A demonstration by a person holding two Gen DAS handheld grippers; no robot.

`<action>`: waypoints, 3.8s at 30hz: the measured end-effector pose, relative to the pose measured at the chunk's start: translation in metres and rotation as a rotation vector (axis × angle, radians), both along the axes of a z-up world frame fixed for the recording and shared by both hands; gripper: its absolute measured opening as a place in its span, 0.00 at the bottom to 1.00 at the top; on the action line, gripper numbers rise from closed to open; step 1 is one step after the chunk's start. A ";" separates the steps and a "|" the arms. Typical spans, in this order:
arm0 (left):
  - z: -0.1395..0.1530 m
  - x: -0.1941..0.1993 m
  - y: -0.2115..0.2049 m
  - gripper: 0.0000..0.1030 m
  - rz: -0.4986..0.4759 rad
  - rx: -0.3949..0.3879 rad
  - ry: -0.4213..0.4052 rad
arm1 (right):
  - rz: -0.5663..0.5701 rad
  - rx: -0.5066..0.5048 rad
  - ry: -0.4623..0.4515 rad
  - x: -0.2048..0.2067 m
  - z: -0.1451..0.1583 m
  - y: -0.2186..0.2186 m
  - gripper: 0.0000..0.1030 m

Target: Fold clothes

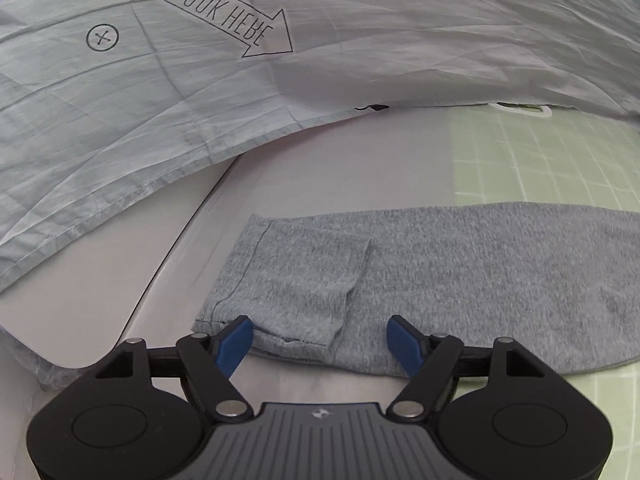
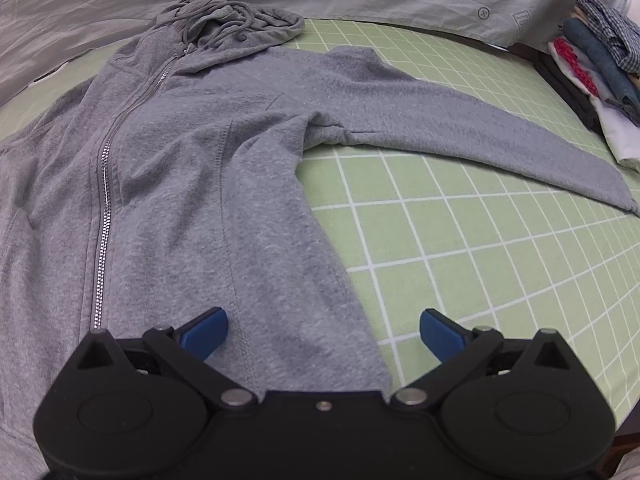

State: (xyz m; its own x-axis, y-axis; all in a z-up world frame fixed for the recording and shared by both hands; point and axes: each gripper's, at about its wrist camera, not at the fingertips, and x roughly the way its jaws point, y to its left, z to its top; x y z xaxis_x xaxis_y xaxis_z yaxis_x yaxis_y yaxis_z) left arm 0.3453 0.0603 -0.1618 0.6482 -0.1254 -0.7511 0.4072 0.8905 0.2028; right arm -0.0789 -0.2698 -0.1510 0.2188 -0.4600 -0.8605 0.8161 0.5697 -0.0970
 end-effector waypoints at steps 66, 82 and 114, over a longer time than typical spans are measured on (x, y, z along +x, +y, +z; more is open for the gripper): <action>0.007 -0.298 -0.059 0.08 -0.074 -0.400 0.468 | 0.329 0.160 -0.166 -0.105 0.011 -0.045 0.17; 0.057 -0.249 -0.100 0.52 -0.064 -0.313 0.270 | 0.227 -0.011 -0.203 -0.098 0.033 -0.100 0.97; -0.008 -0.072 -0.225 0.97 -0.116 -0.182 0.082 | -0.194 -0.082 -0.158 0.003 -0.015 -0.253 1.00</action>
State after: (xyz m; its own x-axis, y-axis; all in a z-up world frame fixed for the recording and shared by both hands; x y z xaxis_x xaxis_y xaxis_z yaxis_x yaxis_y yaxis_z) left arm 0.2737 -0.1650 -0.1701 0.5589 -0.3338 -0.7591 0.5180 0.8554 0.0053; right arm -0.0758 -0.5223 -0.1660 0.2485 -0.5735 -0.7806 0.9180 0.3967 0.0008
